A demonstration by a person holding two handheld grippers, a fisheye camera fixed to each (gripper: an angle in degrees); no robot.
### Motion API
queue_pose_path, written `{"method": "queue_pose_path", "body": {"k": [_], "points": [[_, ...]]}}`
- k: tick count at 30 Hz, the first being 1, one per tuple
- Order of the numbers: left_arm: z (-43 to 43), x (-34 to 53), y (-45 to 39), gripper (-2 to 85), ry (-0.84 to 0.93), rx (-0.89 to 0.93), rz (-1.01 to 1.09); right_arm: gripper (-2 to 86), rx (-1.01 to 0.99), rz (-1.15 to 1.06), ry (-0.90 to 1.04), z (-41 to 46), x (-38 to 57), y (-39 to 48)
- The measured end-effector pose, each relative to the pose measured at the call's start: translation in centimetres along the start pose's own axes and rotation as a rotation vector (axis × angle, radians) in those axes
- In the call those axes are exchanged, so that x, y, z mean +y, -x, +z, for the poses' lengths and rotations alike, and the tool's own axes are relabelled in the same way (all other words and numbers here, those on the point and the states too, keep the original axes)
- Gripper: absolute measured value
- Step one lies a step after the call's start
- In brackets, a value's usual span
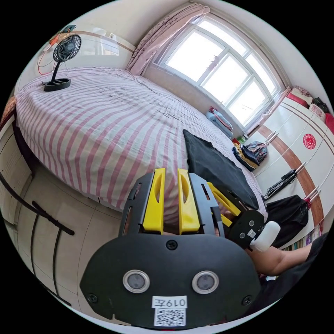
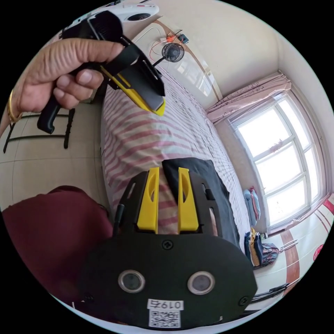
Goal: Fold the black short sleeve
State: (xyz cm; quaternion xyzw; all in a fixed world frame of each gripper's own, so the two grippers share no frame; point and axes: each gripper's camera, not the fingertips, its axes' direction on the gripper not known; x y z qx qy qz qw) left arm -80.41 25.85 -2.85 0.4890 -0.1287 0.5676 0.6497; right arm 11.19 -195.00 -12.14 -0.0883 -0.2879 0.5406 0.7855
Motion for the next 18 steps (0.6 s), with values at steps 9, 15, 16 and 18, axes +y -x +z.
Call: {"method": "queue_pose_path", "body": {"k": [9, 15, 16, 18], "points": [[2.3, -4.2, -0.2, 1.7, 0.0, 0.029, -0.012, 7.5, 0.063, -0.059, 0.013, 2.9, -1.5, 1.7], [4.5, -8.2, -0.7, 1.4, 0.025, 0.064, -0.003, 6.1, 0.036, -0.016, -0.019, 3.2, -1.6, 0.8], [4.9, -9.1, -0.9, 1.4, 0.032, 0.065, 0.007, 5.8, 0.023, -0.005, -0.018, 3.3, -1.6, 0.5], [5.6, -10.5, -1.1, 1.4, 0.044, 0.073, 0.016, 5.6, -0.007, 0.025, -0.024, 3.4, -1.5, -0.3]]}}
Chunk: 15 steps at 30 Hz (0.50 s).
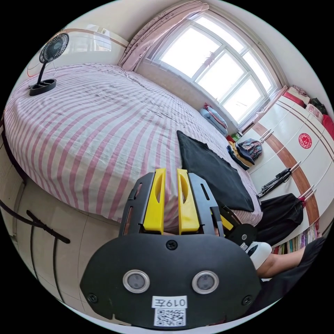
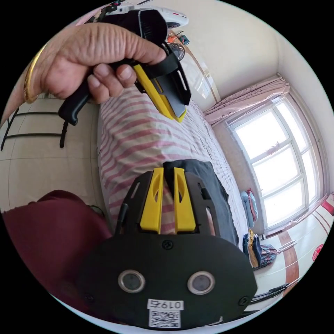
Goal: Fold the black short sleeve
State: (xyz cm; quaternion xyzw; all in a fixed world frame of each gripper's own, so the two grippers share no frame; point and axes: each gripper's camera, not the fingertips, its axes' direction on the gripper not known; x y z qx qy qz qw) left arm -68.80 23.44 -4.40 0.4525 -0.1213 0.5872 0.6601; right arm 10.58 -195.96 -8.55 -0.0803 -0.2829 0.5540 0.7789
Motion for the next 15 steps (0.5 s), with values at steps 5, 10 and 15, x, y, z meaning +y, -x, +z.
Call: {"method": "queue_pose_path", "body": {"k": [5, 10, 15], "points": [[2.0, -4.0, 0.2, 1.6, 0.04, 0.009, 0.015, 5.0, -0.092, 0.075, -0.013, 0.1, 0.3, -2.4], [4.3, -7.3, 1.0, 2.4, 0.075, 0.037, 0.005, 1.5, -0.137, 0.146, -0.031, 0.0, 1.1, -5.0], [7.9, -12.1, 2.3, 6.4, 0.151, 0.086, -0.05, 0.5, -0.126, 0.194, -0.07, -0.5, 1.8, -6.8]]}}
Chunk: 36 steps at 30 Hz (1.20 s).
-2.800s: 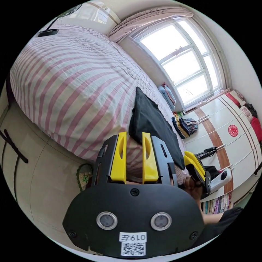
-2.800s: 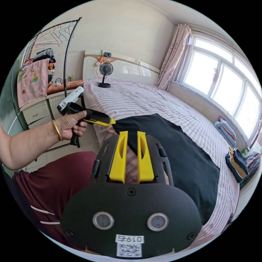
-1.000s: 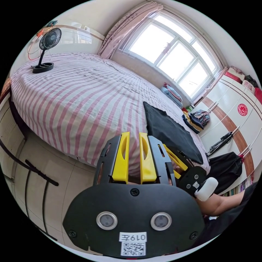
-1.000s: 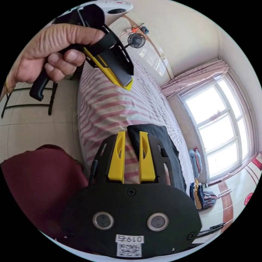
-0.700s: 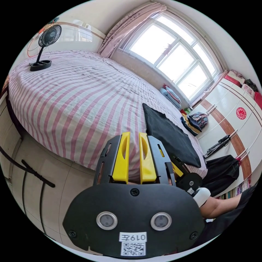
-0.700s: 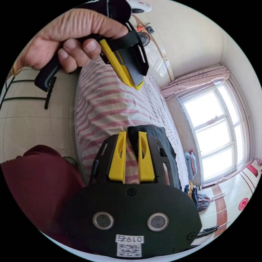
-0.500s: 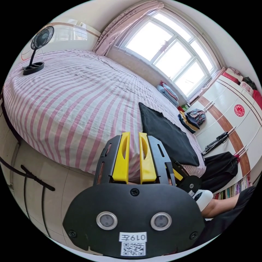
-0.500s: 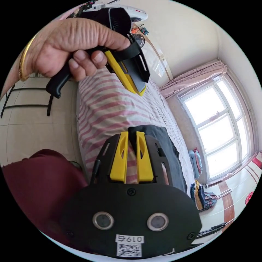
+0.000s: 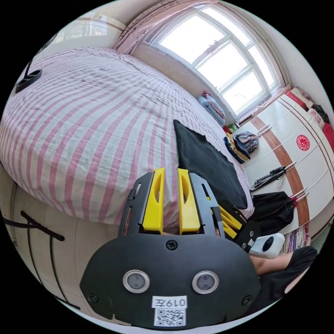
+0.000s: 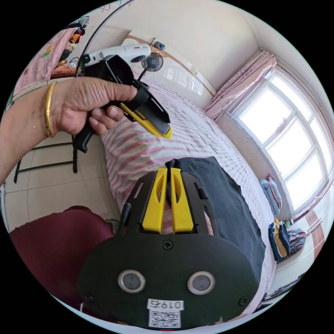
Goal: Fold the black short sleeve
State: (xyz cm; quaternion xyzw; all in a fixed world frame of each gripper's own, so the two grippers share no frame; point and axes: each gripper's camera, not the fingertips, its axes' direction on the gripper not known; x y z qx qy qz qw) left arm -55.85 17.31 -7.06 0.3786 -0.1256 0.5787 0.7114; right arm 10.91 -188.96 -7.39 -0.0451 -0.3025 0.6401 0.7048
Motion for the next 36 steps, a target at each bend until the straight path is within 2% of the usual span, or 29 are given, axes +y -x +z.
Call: {"method": "queue_pose_path", "body": {"k": [5, 9, 17, 21, 28, 36], "points": [[4.4, -7.4, 2.5, 12.7, 0.141, 0.322, -0.114, 0.0, 0.016, 0.087, -0.065, -1.6, 0.4, -3.0], [8.4, -12.6, 3.1, 14.6, 0.252, 0.338, -0.139, -0.1, 0.01, 0.132, -0.123, -3.0, 0.8, -5.5], [17.9, -23.8, 4.6, 15.9, 0.395, 0.533, -0.248, -0.2, 0.017, 0.161, -0.207, -4.9, 1.5, -8.7], [21.5, -28.0, 5.1, 15.3, 0.387, 0.558, -0.289, -0.2, -0.008, 0.161, -0.239, -5.6, 2.1, -10.0], [27.5, -36.0, 4.9, 12.4, 0.343, 0.47, -0.317, -0.3, -0.054, 0.171, -0.272, -6.9, 3.3, -11.7], [33.8, -41.5, 3.1, 4.1, 0.375, 0.335, -0.279, -0.3, -0.08, 0.208, -0.288, -8.9, 4.5, -14.1]]}}
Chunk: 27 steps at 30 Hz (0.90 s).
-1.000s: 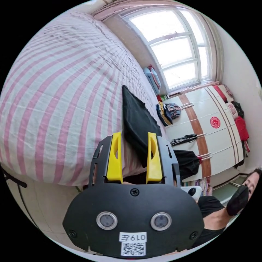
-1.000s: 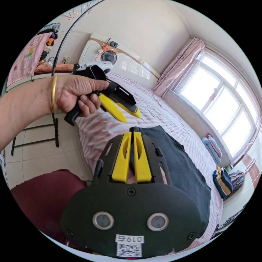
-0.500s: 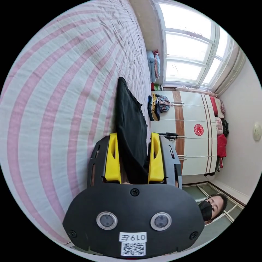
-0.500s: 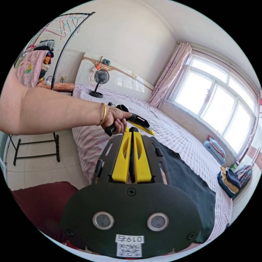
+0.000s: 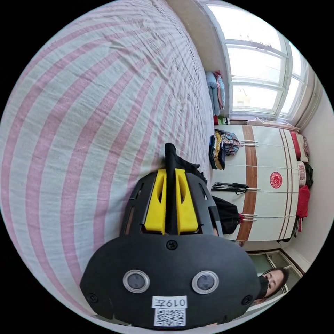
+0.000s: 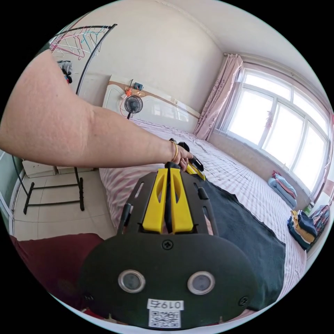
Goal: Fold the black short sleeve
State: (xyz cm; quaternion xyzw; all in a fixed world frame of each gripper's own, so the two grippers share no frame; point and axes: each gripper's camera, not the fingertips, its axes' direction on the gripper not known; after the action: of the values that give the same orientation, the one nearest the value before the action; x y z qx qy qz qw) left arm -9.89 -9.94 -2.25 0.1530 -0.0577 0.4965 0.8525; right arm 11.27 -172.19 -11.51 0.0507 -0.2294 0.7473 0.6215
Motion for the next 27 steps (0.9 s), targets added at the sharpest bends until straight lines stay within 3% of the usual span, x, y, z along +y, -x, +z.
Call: {"method": "queue_pose_path", "body": {"k": [9, 20, 27], "points": [[5.0, -4.8, -1.1, 1.8, -0.018, -0.033, 0.013, -0.3, -0.026, 0.018, 0.011, -2.4, 0.0, -2.3], [13.9, -10.8, -3.0, 2.0, 0.147, -0.136, 0.123, -0.3, -0.128, 0.055, 0.07, -4.1, 0.3, -5.2], [18.4, -12.0, -5.5, 2.3, 0.152, -0.107, 0.169, -0.3, -0.152, 0.142, 0.014, -9.0, 0.6, -9.4]]}}
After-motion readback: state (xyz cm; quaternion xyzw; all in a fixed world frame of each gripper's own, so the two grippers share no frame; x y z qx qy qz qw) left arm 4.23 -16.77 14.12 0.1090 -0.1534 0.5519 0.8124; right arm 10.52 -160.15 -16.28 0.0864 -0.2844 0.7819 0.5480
